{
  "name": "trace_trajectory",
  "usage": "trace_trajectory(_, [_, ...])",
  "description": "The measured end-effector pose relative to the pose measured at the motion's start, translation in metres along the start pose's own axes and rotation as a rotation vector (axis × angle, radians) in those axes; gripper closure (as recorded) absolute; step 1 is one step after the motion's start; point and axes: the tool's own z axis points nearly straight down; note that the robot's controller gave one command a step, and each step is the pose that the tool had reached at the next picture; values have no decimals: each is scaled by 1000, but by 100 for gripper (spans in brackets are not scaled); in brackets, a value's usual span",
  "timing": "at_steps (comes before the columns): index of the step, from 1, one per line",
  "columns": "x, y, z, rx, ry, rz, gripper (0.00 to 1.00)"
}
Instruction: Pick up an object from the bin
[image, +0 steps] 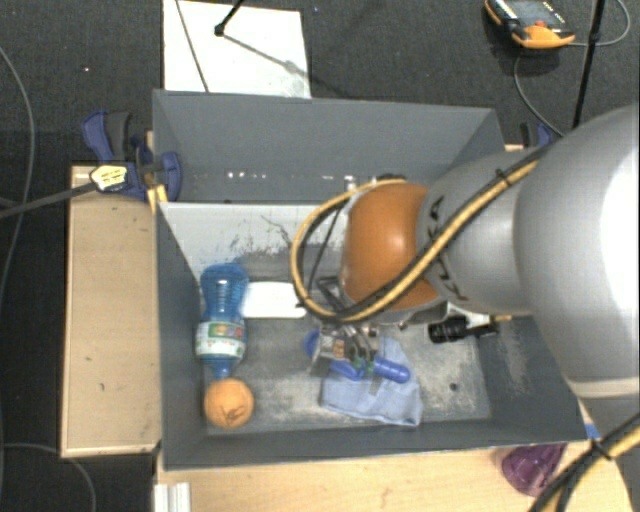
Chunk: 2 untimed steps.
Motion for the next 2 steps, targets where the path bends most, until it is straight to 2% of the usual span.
trace_trajectory(1, [2, 11, -54, -2, -5, -7, 100])
trace_trajectory(2, [-1, 14, -86, -4, -7, -40, 100])
